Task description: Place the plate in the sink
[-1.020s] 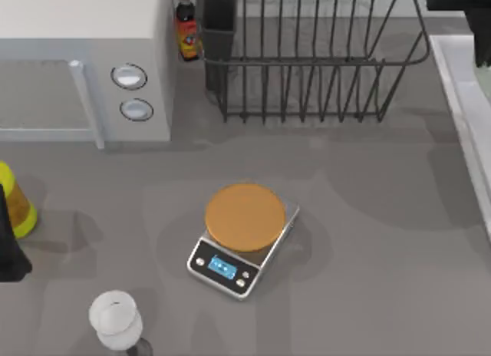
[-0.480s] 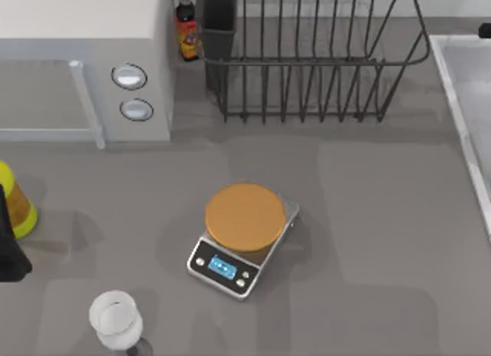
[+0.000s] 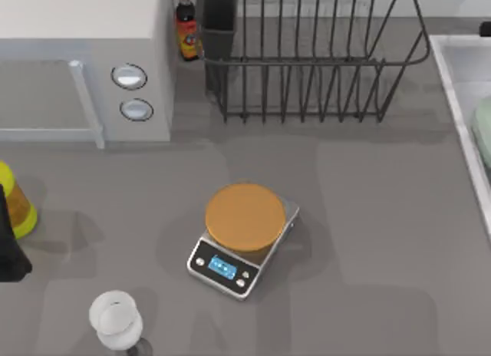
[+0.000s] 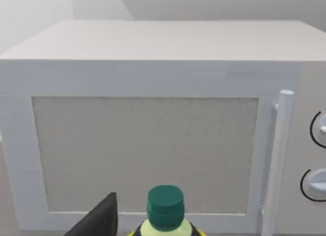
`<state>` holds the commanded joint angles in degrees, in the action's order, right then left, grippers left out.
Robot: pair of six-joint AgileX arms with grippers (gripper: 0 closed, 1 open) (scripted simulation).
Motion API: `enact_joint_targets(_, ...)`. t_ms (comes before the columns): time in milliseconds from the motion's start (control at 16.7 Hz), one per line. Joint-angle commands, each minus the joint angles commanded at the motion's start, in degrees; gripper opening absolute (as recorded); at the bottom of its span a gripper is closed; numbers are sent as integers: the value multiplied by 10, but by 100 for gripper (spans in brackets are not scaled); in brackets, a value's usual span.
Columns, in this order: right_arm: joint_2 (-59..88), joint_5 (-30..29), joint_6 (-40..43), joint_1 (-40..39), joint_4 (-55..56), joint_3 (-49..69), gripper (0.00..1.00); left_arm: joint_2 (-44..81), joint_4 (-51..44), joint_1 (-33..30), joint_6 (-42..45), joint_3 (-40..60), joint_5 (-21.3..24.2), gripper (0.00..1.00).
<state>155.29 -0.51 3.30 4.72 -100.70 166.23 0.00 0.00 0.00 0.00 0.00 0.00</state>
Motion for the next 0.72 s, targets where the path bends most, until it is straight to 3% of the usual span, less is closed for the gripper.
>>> enact_joint_targets(420, 0, 0, 0, 0, 0, 0, 98, 0, 0, 0, 0, 0, 0, 100)
enact_joint_targets(720, 0, 0, 0, 0, 0, 0, 100, 0, 0, 0, 0, 0, 0, 100)
